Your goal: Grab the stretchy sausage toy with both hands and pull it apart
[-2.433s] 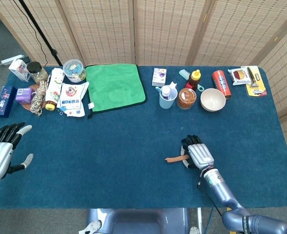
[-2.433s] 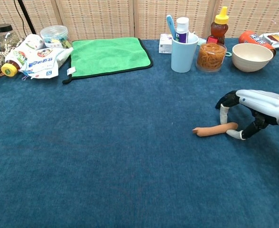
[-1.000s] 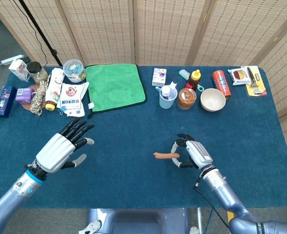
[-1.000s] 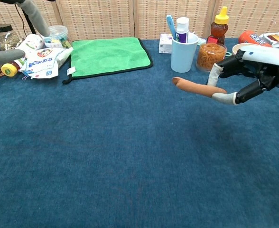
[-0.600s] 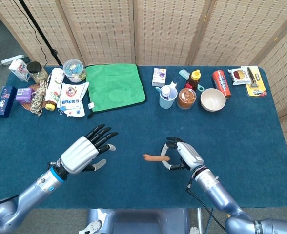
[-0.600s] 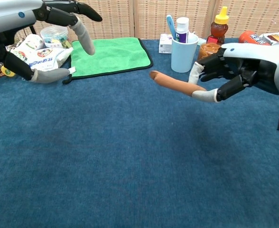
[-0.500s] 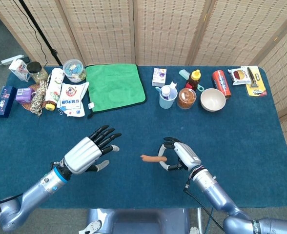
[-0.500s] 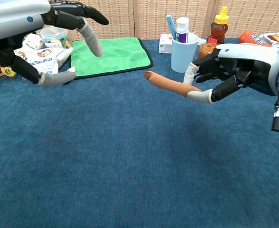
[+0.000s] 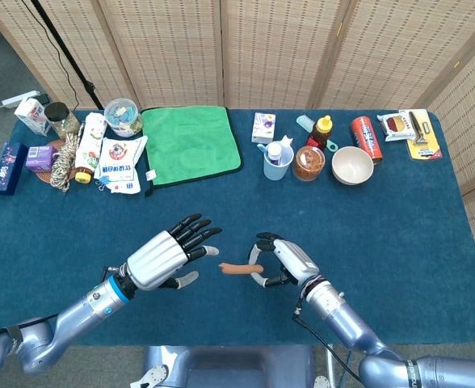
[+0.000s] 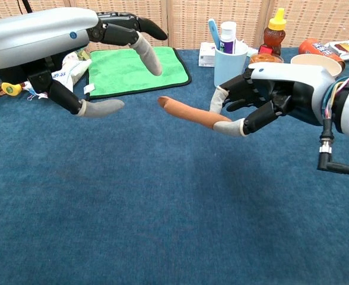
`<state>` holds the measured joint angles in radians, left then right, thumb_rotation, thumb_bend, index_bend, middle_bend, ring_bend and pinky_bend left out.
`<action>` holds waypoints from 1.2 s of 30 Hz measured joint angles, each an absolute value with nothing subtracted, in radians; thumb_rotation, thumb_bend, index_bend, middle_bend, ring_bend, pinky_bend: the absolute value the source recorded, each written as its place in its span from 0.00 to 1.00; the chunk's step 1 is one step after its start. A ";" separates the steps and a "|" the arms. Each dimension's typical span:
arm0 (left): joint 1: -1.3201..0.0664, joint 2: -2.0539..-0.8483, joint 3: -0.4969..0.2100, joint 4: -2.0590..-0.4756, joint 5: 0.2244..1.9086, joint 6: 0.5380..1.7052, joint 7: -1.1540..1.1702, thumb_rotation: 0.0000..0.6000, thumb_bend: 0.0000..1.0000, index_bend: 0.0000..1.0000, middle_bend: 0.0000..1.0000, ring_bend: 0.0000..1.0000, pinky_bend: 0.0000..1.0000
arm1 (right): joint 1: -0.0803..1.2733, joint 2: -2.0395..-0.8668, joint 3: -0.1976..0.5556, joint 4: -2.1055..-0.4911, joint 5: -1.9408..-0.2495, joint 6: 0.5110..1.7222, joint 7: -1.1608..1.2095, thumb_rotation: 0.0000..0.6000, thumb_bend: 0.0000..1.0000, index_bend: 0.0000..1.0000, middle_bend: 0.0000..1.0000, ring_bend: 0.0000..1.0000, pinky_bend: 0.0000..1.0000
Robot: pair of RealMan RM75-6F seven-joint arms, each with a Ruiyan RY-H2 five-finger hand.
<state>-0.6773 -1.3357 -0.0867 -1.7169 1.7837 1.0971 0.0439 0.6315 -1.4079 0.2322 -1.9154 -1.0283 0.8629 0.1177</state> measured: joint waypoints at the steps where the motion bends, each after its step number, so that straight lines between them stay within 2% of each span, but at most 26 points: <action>1: -0.680 -1.338 -0.085 -1.716 1.784 1.095 0.048 0.90 0.35 0.29 0.10 0.01 0.00 | 0.635 -1.410 0.233 -1.915 -1.026 0.861 0.117 1.00 0.58 0.75 0.39 0.12 0.08; 8: -0.696 -1.354 -0.078 -1.713 1.774 1.084 0.074 0.97 0.35 0.29 0.09 0.01 0.00 | 0.651 -1.419 0.234 -1.917 -1.016 0.854 0.116 1.00 0.58 0.75 0.39 0.12 0.08; 28: -0.720 -1.415 -0.068 -1.694 1.768 1.096 0.090 0.98 0.35 0.31 0.09 0.01 0.00 | 0.668 -1.438 0.233 -1.915 -1.002 0.854 0.131 1.00 0.58 0.75 0.39 0.13 0.08; 36: -0.724 -1.450 -0.068 -1.672 1.760 1.119 0.082 1.00 0.35 0.35 0.09 0.01 0.00 | 0.663 -1.450 0.242 -1.914 -0.980 0.856 0.175 1.00 0.58 0.75 0.39 0.13 0.08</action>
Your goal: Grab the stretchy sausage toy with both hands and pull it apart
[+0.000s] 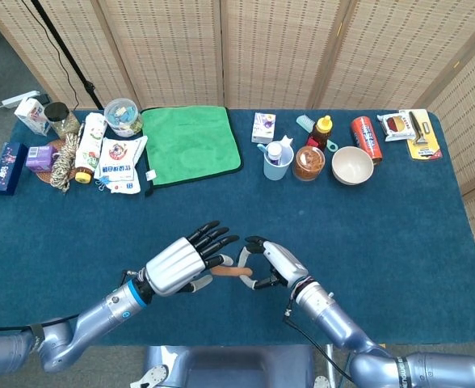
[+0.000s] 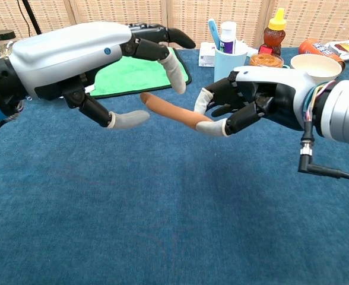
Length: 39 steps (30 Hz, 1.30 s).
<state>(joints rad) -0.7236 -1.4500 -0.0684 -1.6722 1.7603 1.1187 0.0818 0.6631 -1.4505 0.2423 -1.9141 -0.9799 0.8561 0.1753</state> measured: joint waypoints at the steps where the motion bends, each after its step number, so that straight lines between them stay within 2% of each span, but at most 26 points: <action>1: -0.724 -1.455 -0.069 -1.668 1.759 1.122 0.078 1.00 0.35 0.35 0.09 0.01 0.00 | 0.662 -1.452 0.244 -1.915 -0.976 0.857 0.180 1.00 0.58 0.75 0.39 0.13 0.08; 22: -0.742 -1.485 -0.071 -1.633 1.737 1.141 0.075 1.00 0.35 0.37 0.09 0.01 0.00 | 0.631 -1.423 0.249 -1.929 -0.992 0.836 0.283 1.00 0.58 0.75 0.39 0.15 0.08; 29: -0.746 -1.493 -0.076 -1.631 1.728 1.145 0.079 1.00 0.35 0.42 0.10 0.01 0.00 | 0.625 -1.416 0.248 -1.931 -1.011 0.827 0.306 1.00 0.58 0.75 0.39 0.15 0.08; 39: -0.750 -1.508 -0.080 -1.625 1.718 1.154 0.074 1.00 0.35 0.44 0.12 0.03 0.00 | 0.623 -1.406 0.244 -1.935 -1.032 0.818 0.322 1.00 0.58 0.75 0.39 0.16 0.08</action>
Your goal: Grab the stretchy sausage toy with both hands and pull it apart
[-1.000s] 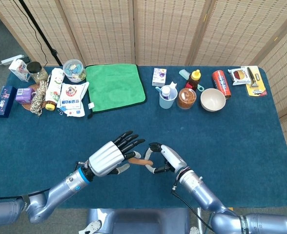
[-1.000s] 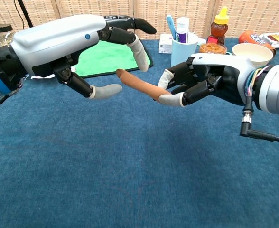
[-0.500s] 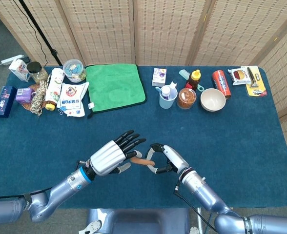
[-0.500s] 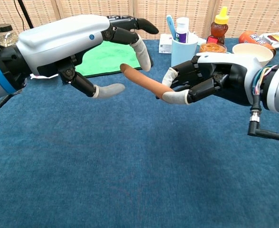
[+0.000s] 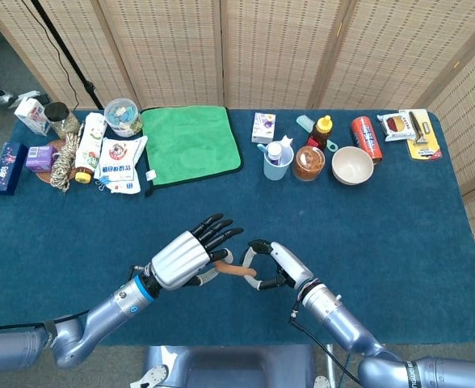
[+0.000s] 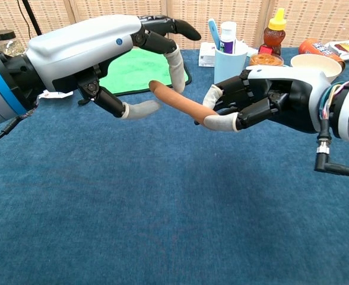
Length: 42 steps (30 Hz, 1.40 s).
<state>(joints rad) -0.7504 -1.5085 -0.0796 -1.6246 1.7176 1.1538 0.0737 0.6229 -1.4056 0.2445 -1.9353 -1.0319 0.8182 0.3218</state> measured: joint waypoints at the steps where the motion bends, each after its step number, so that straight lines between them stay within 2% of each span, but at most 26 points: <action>1: -0.751 -1.509 -0.080 -1.624 1.718 1.156 0.073 1.00 0.35 0.44 0.12 0.03 0.00 | 0.624 -1.405 0.244 -1.936 -1.033 0.817 0.323 1.00 0.58 0.75 0.39 0.16 0.08; 13: -0.753 -1.512 -0.071 -1.627 1.723 1.162 0.071 1.00 0.35 0.43 0.12 0.03 0.00 | 0.626 -1.408 0.246 -1.929 -1.023 0.821 0.328 1.00 0.58 0.75 0.39 0.16 0.08; 22: -0.756 -1.520 -0.075 -1.625 1.713 1.163 0.078 1.00 0.35 0.49 0.14 0.03 0.00 | 0.627 -1.406 0.241 -1.933 -1.026 0.816 0.328 1.00 0.58 0.75 0.39 0.16 0.08; 28: -0.755 -1.526 -0.078 -1.623 1.711 1.173 0.078 1.00 0.35 0.56 0.18 0.06 0.00 | 0.626 -1.403 0.239 -1.936 -1.031 0.815 0.332 1.00 0.58 0.76 0.39 0.16 0.08; 36: -0.751 -1.542 -0.085 -1.615 1.704 1.190 0.071 1.00 0.36 0.71 0.26 0.11 0.00 | 0.623 -1.399 0.239 -1.940 -1.038 0.817 0.340 1.00 0.58 0.76 0.40 0.17 0.08; 42: -0.750 -1.548 -0.087 -1.612 1.699 1.192 0.070 1.00 0.37 0.76 0.28 0.12 0.00 | 0.624 -1.398 0.237 -1.940 -1.043 0.815 0.342 1.00 0.58 0.77 0.41 0.18 0.08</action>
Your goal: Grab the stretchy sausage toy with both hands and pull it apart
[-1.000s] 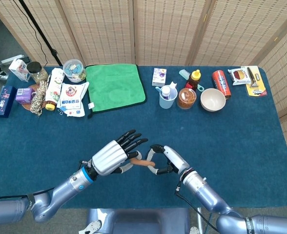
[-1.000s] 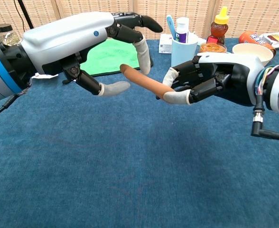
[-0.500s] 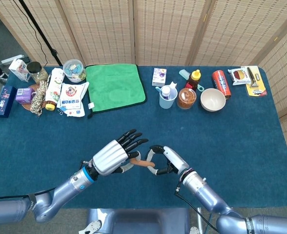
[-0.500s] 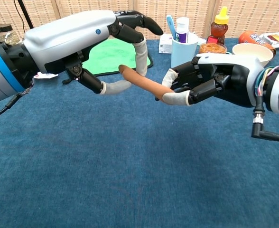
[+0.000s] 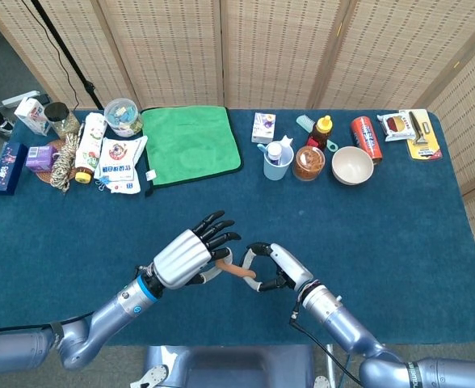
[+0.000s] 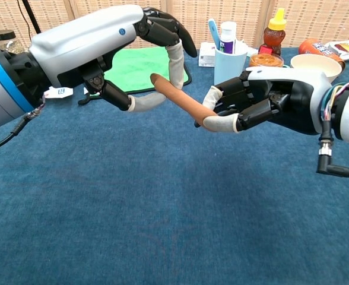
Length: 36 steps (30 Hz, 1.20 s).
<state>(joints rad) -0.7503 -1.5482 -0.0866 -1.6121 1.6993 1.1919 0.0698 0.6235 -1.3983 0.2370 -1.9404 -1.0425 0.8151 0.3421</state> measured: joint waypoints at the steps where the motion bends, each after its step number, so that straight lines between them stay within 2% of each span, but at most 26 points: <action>1: -0.751 -1.549 -0.087 -1.612 1.699 1.191 0.070 1.00 0.37 0.77 0.28 0.12 0.00 | 0.624 -1.398 0.237 -1.940 -1.043 0.815 0.342 1.00 0.59 0.77 0.41 0.18 0.08; 10: -0.750 -1.549 -0.088 -1.616 1.694 1.192 0.073 1.00 0.39 0.81 0.29 0.13 0.00 | 0.626 -1.396 0.238 -1.935 -1.039 0.816 0.340 1.00 0.59 0.79 0.42 0.20 0.08; 36: -0.729 -1.460 -0.116 -1.618 1.675 1.238 0.042 1.00 0.39 0.81 0.29 0.13 0.00 | 0.616 -1.376 0.214 -1.883 -1.032 0.789 0.353 1.00 0.59 0.79 0.42 0.21 0.08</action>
<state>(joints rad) -0.7294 -1.4597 -0.1157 -1.6182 1.6745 1.2381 0.0422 0.6160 -1.3761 0.2137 -1.8830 -1.0323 0.7886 0.3535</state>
